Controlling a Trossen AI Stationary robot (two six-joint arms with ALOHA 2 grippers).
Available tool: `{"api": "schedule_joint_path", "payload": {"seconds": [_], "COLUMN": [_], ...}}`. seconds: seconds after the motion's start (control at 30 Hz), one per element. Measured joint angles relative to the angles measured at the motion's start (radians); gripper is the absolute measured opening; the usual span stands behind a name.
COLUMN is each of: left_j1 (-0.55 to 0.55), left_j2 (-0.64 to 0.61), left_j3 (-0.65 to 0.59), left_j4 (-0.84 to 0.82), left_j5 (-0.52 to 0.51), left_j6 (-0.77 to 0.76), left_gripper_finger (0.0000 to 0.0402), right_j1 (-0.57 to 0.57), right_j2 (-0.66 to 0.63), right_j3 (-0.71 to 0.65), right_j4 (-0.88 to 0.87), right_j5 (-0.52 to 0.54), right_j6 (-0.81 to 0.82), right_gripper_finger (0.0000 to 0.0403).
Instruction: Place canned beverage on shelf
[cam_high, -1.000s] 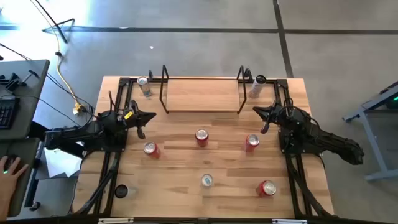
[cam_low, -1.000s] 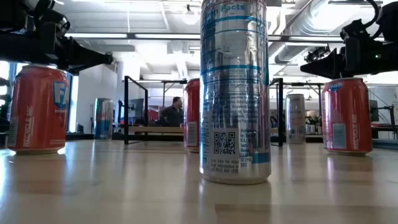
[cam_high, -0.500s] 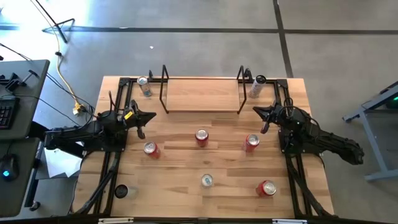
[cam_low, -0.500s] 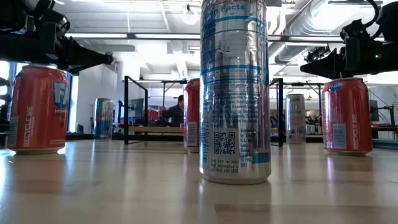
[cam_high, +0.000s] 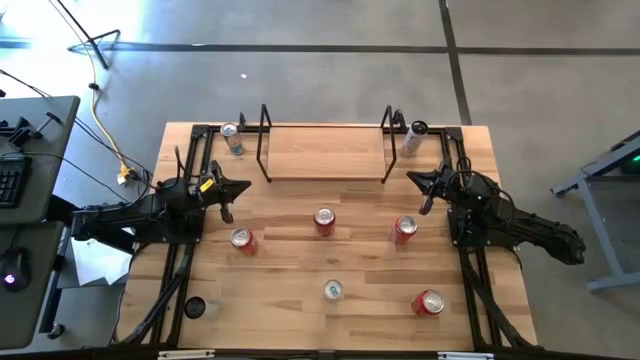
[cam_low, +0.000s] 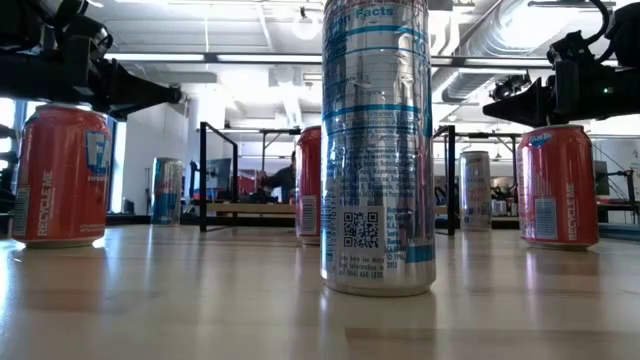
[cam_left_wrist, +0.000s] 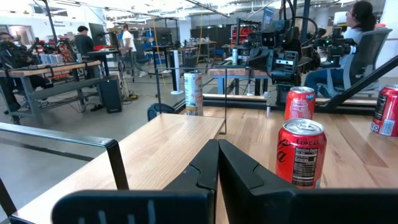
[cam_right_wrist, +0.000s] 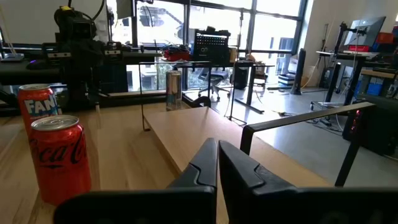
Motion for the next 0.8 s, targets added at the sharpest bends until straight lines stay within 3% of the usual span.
{"api": "schedule_joint_path", "payload": {"seconds": [0.8], "left_j1": [0.000], "left_j2": [0.000], "left_j3": [0.000], "left_j4": [0.007], "left_j5": [0.019], "left_j6": [-0.053], "left_gripper_finger": [0.0003], "right_j1": [0.000], "right_j2": [0.000], "right_j3": [0.000], "right_j4": [0.000], "right_j5": [0.000], "right_j6": [0.000], "right_gripper_finger": [0.0000]}}
